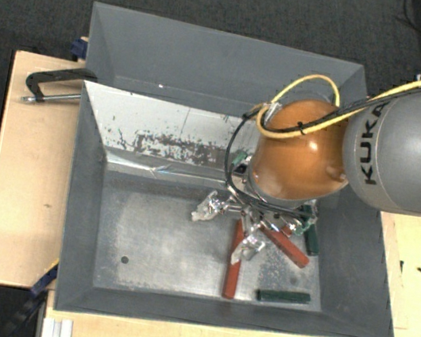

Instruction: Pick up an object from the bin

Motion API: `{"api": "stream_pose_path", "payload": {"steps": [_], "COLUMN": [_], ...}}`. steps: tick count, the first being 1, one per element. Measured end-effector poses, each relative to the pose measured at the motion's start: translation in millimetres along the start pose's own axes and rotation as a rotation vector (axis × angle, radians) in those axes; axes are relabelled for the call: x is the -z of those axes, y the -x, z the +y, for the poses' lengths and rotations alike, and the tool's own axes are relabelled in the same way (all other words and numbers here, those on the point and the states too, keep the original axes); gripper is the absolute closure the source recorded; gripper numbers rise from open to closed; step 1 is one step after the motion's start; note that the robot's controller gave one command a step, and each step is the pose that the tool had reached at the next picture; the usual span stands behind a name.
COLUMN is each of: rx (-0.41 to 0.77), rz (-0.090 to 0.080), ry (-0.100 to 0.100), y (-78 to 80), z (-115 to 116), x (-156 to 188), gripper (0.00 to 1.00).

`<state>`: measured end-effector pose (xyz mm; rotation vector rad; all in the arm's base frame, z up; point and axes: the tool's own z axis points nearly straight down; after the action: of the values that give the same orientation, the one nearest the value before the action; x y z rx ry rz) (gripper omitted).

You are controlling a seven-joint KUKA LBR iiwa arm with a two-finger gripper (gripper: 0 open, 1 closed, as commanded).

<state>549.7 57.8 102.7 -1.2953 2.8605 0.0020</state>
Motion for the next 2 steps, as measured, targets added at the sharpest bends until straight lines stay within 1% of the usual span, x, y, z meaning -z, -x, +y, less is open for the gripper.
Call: {"api": "stream_pose_path", "payload": {"steps": [1, 2], "rx": [-0.048, -0.048], "rz": [-0.004, -0.003], "ry": [-0.002, -0.001], "y": [-7.3, -7.5], "z": [-30.5, -30.5], "x": [-2.0, -2.0], "gripper": [1.0, 0.0]}}
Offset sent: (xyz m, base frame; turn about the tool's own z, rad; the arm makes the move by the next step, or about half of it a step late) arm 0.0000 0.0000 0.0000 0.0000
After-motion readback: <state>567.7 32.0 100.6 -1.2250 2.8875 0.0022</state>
